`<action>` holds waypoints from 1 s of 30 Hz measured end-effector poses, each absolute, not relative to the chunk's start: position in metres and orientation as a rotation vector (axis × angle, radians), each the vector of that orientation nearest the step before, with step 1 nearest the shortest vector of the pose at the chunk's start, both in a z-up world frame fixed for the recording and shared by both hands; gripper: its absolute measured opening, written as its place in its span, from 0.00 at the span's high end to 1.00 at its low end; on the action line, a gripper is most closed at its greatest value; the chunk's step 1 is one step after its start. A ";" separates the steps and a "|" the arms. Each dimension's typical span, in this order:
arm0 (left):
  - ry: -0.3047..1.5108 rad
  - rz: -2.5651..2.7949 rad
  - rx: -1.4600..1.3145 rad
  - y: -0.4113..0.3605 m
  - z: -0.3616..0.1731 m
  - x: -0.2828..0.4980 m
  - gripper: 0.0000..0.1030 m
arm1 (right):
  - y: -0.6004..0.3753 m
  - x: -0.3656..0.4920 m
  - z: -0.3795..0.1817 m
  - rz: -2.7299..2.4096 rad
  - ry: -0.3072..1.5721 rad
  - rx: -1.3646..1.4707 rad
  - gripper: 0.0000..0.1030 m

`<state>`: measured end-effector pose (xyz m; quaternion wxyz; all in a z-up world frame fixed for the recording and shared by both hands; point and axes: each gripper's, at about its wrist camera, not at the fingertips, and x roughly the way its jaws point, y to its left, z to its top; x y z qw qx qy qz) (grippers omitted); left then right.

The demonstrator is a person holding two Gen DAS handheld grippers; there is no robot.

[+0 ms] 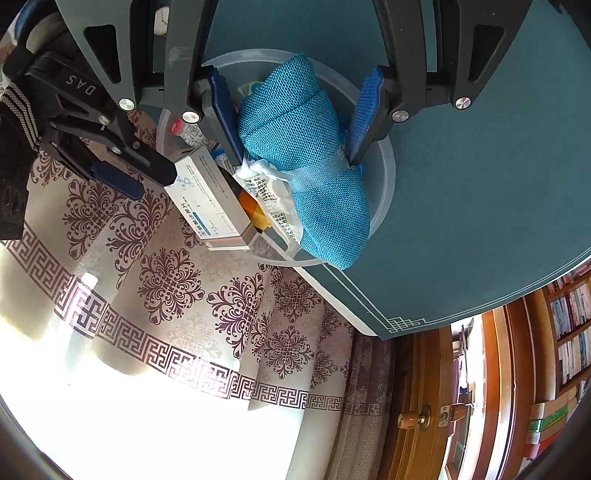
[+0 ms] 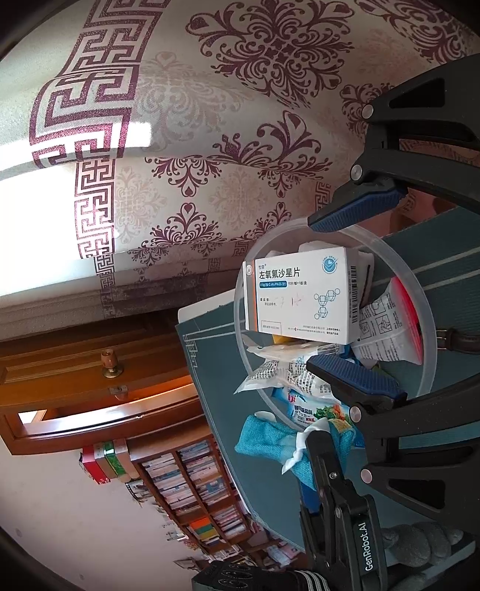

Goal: Organize objects
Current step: 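Carry the blue cloth into the bowl and open the left tool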

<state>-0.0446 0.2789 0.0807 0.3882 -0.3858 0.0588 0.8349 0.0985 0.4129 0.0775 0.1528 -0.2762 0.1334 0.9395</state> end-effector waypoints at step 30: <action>-0.038 2.130 -0.980 0.247 0.089 -0.045 0.04 | 0.415 0.096 0.073 2.687 0.426 -0.809 0.32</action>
